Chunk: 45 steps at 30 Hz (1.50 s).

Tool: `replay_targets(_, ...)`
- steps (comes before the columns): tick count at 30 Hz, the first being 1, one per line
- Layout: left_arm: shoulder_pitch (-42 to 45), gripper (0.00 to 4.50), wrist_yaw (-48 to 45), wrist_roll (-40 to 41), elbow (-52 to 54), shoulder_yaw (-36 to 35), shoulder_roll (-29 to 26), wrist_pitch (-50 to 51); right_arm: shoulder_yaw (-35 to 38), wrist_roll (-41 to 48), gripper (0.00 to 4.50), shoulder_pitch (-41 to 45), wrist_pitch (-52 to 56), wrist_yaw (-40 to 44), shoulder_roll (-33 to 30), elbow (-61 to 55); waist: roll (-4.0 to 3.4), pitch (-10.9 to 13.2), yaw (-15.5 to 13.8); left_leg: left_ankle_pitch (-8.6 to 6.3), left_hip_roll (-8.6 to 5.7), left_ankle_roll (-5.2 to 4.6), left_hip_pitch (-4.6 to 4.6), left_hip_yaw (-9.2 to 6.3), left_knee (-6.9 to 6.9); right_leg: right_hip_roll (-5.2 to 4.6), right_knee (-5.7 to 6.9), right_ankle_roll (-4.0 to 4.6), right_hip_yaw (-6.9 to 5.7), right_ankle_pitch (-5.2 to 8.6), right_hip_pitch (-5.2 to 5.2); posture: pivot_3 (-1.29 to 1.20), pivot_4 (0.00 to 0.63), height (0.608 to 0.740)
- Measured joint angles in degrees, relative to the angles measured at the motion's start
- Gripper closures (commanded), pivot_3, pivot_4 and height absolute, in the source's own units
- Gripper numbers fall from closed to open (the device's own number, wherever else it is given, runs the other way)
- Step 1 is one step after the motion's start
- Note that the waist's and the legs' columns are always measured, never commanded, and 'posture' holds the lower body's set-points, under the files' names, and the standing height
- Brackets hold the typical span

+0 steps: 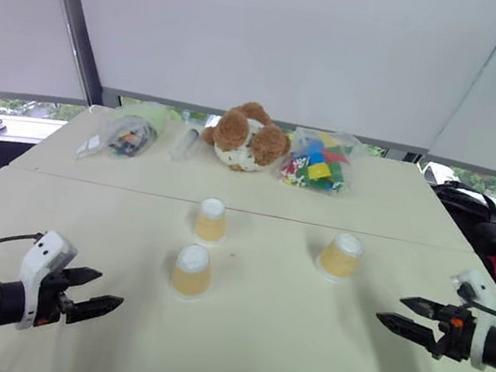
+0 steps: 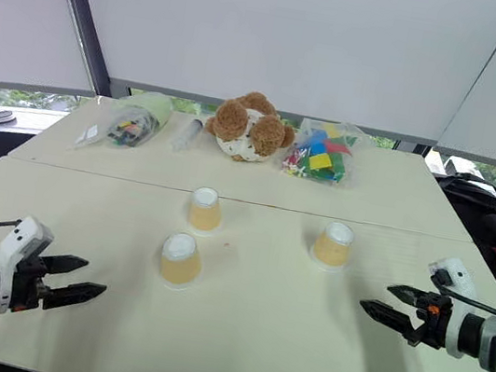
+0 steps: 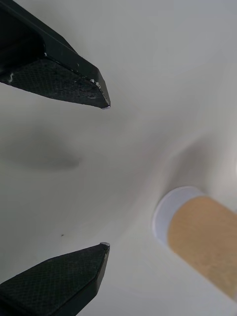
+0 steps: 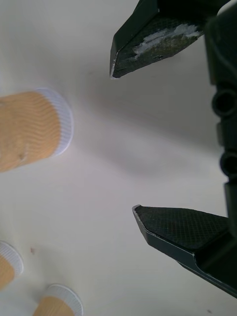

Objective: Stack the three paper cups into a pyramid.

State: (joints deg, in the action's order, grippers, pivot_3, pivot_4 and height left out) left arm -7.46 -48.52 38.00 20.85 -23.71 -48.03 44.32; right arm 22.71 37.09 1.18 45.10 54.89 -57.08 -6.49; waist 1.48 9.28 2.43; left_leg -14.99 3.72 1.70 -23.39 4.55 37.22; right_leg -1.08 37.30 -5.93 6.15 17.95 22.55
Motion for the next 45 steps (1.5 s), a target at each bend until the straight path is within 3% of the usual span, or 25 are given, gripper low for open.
replay_targets(16, 1.7, 0.02, 0.4, -4.2, -2.2, 1.4, 0.0, -5.2, 0.5, -0.6, 0.00, 1.2, -2.9, -3.0, 5.6, -0.3, 0.00, 0.0, 0.0, 0.00, -0.01, 0.00, -0.01, 0.01, -0.01, 0.04, 0.02, -0.15, -0.01, -0.09, 0.01, 0.00, 0.150, 0.740)
replay_targets(25, 7.7, 0.02, -1.3, -5.2, -5.8, 3.1, -0.1, -8.4, 0.8, -3.2, 0.00, 0.7, -5.0, -2.7, 3.9, 1.1, 0.00, 0.0, -0.2, 0.00, -0.02, 0.00, -0.02, 0.00, 0.03, 0.07, 0.04, -0.17, -0.02, -0.10, -0.01, 0.00, 0.150, 0.740)
replay_targets(30, 11.9, 0.02, -6.0, -5.0, 0.0, 10.7, -2.9, -8.8, 0.9, -0.5, 0.00, -3.1, -1.6, 1.4, 1.5, -6.1, -0.04, 0.0, -0.2, 0.00, -0.02, 0.00, 0.00, -0.01, -0.02, 0.08, 0.04, -0.21, -0.02, -0.11, -0.04, 0.00, 0.150, 0.740)
replay_targets(34, 18.2, 0.02, -6.3, -5.6, 0.3, 17.1, 0.5, -9.9, 0.0, 2.7, 0.00, -1.2, 1.4, -0.3, 3.1, -12.3, -0.03, 0.0, 0.1, 0.02, 0.02, 0.02, 0.01, -0.04, 0.09, 0.22, 0.13, -0.20, -0.01, -0.12, -0.05, 0.00, 0.150, 0.740)
replay_targets(45, 24.3, 0.02, -6.5, -11.3, -6.9, 23.5, 5.4, -15.9, -3.1, 8.0, 0.00, 2.0, 5.9, -7.0, 6.6, -21.2, -0.02, 0.0, -0.2, 0.02, 0.00, 0.02, -0.04, -0.04, 0.11, 0.24, 0.14, -0.21, -0.02, -0.11, -0.05, 0.00, 0.150, 0.740)
